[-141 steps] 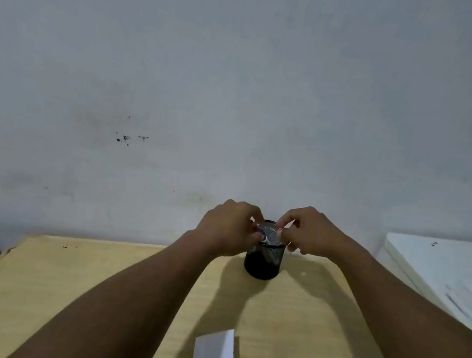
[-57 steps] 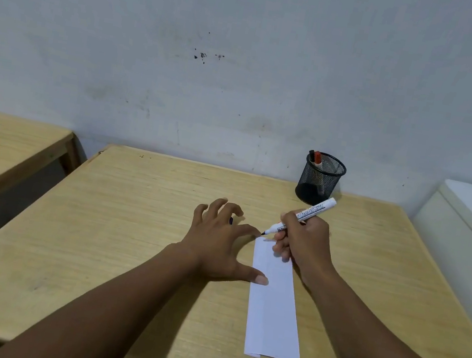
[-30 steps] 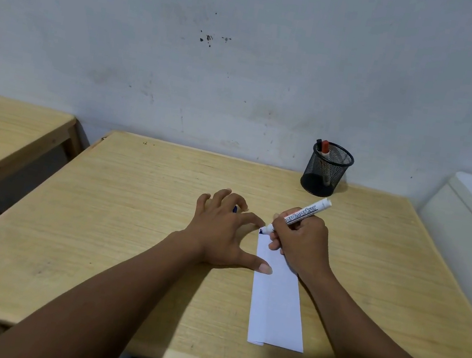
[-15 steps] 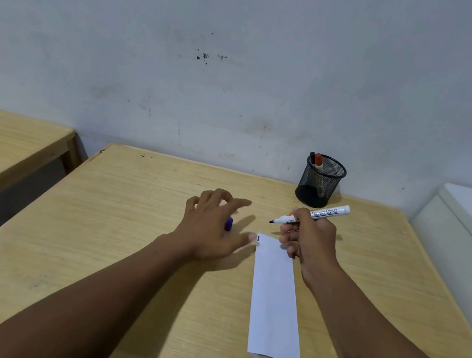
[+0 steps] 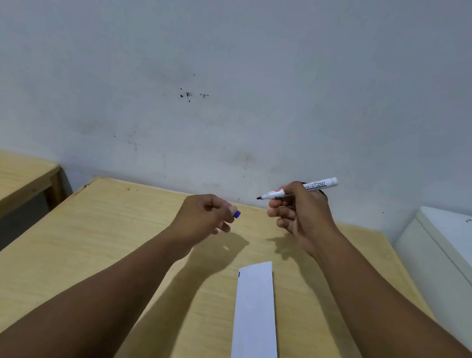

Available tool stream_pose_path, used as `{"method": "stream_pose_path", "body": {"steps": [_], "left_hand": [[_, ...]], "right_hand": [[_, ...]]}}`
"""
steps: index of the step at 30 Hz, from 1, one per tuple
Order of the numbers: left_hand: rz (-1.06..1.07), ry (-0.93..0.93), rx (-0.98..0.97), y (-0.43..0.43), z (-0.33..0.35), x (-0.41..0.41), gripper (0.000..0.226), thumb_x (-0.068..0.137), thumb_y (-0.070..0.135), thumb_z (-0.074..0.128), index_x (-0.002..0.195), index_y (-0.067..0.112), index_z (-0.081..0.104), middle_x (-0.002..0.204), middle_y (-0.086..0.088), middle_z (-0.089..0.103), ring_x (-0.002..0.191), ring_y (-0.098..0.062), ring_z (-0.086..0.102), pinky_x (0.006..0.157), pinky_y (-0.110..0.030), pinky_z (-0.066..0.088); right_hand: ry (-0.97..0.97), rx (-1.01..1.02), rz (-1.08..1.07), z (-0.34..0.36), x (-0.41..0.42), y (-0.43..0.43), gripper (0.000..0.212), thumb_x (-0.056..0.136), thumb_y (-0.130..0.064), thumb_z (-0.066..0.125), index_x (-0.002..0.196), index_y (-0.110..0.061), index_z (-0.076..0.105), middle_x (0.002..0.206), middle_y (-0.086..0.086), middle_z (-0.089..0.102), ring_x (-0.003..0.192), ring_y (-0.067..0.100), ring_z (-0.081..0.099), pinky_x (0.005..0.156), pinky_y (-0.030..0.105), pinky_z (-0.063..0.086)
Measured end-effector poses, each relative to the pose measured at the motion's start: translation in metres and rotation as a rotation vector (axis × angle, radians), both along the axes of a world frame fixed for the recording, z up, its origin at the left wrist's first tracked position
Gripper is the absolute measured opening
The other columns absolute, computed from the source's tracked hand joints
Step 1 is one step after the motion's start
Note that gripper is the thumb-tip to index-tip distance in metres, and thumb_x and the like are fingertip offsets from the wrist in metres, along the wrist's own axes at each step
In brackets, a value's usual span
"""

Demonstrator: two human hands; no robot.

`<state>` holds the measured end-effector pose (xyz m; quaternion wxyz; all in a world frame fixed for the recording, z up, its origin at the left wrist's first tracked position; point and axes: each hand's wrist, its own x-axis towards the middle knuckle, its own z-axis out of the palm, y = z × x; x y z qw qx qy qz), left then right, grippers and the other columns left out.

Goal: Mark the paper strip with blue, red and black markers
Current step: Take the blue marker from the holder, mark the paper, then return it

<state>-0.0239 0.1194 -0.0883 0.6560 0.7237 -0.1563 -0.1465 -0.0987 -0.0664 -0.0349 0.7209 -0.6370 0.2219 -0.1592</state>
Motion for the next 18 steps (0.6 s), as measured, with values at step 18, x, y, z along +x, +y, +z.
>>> {"method": "stream_pose_path", "body": {"steps": [18], "left_hand": [[0.005, 0.327, -0.381, -0.05, 0.034, 0.005, 0.013, 0.092, 0.029, 0.074, 0.096, 0.017, 0.076, 0.092, 0.0, 0.074, 0.082, -0.021, 0.068, 0.073, -0.03, 0.05]], "right_hand": [[-0.159, 0.113, -0.097, 0.013, 0.004, -0.016, 0.025, 0.095, -0.015, 0.057, 0.087, 0.002, 0.072, 0.065, 0.012, 0.07, 0.05, 0.02, 0.068, 0.044, 0.025, 0.045]]}}
